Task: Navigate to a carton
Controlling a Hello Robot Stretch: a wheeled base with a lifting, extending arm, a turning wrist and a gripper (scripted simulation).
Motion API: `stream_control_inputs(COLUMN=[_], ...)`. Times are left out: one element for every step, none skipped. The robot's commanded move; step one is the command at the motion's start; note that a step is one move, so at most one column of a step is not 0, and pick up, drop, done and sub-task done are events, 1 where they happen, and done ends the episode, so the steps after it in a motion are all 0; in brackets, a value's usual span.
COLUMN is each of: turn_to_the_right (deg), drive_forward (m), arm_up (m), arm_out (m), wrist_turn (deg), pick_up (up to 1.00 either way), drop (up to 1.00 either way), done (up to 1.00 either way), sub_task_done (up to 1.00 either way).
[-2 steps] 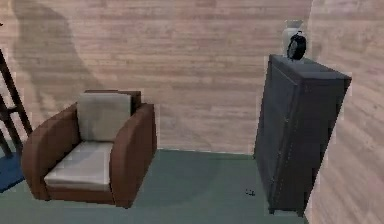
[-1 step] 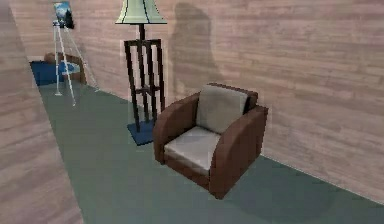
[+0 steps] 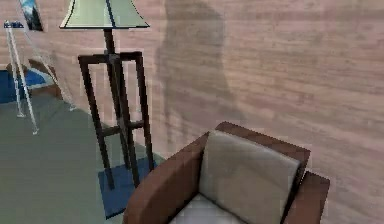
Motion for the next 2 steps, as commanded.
stream_control_inputs(turn_to_the_right=[-45.0, -6.0], drive_forward=[0.00, 0.00], arm_up=[0.00, 0.00], arm_out=[0.00, 0.00], wrist_turn=[0.0, 0.0], pick_up=[0.00, 0.00], drop=[0.00, 0.00], done=[0.00, 0.00], sub_task_done=[0.00, 0.00])
